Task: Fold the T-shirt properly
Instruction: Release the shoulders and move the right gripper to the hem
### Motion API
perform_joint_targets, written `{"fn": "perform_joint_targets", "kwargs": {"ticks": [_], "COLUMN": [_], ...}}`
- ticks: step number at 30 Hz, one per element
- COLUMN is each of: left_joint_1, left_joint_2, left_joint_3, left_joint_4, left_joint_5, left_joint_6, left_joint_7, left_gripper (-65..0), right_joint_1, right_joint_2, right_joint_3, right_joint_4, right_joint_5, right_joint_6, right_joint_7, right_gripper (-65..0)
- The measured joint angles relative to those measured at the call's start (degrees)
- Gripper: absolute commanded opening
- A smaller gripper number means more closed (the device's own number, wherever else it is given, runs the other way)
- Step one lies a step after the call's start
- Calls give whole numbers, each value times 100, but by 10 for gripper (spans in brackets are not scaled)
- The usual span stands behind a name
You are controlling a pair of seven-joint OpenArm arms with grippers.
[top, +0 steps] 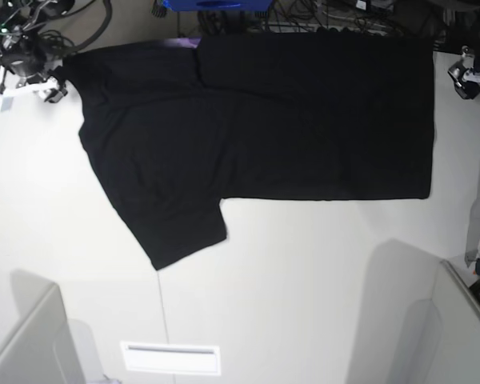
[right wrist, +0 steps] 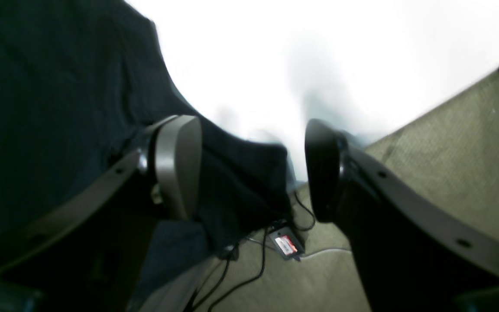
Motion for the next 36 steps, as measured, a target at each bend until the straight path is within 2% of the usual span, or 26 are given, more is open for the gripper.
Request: {"fn": "perform_joint_targets", "kwargs": {"ticks": [3, 5, 8, 9, 15, 19, 21, 24, 29, 32, 34, 36], "left_joint_1": [-111, -258, -514, -538, -481, -444, -452, -448, -450, -450, -457, -503], "left_joint_2": [0, 9, -17, -22, -15, -33, -79, -74, -70, -72, -72, -74], "left_joint_3": [28, 39, 44, 44, 39, 37, 2, 0, 0, 2, 2, 2], "left_joint_4": [264, 387, 391, 393, 391, 387, 387, 387, 387, 387, 387, 387], "left_joint_5": [-55, -48, -46, -57, -26, -17, -4, -2, -4, -2, -2, 0], "left_joint_6": [-26, -26, -26, -26, -24, -24, -26, -24, -24, -24, -24, -24], "left_joint_7": [24, 50, 28, 11, 63, 74, 70, 74, 74, 72, 74, 72], "left_gripper": [-219, -352, -606, -650, -650, -650, -650, -650, -650, -650, -650, -650], "right_joint_1": [437, 933, 1908, 2304, 3842, 4500, 4680, 4754, 4859, 4859, 4859, 4859], "right_joint_2": [428, 667, 1137, 1272, 2041, 2140, 2109, 2090, 1978, 1963, 1967, 1965], "right_joint_3": [-739, -1440, -2430, -2618, -3836, -4935, -5368, -5834, -6223, -6354, -6387, -6395], "right_joint_4": [-129, -417, -1565, -2072, -5038, -6387, -6686, -6828, -7138, -7165, -7173, -7173], "right_joint_5": [-85, -15, 68, 35, -59, 0, 26, 24, 42, 44, 66, 48], "right_joint_6": [0, 13, 39, 17, -37, -31, -22, -2, -4, -2, 0, -2], "right_joint_7": [50, 127, 140, 234, 1335, 1801, 1947, 2138, 2693, 2820, 2826, 2800], "right_gripper": [-288, -288, -288, -287, -284, -266, -243, -243, -246, -248, -272, -333]}}
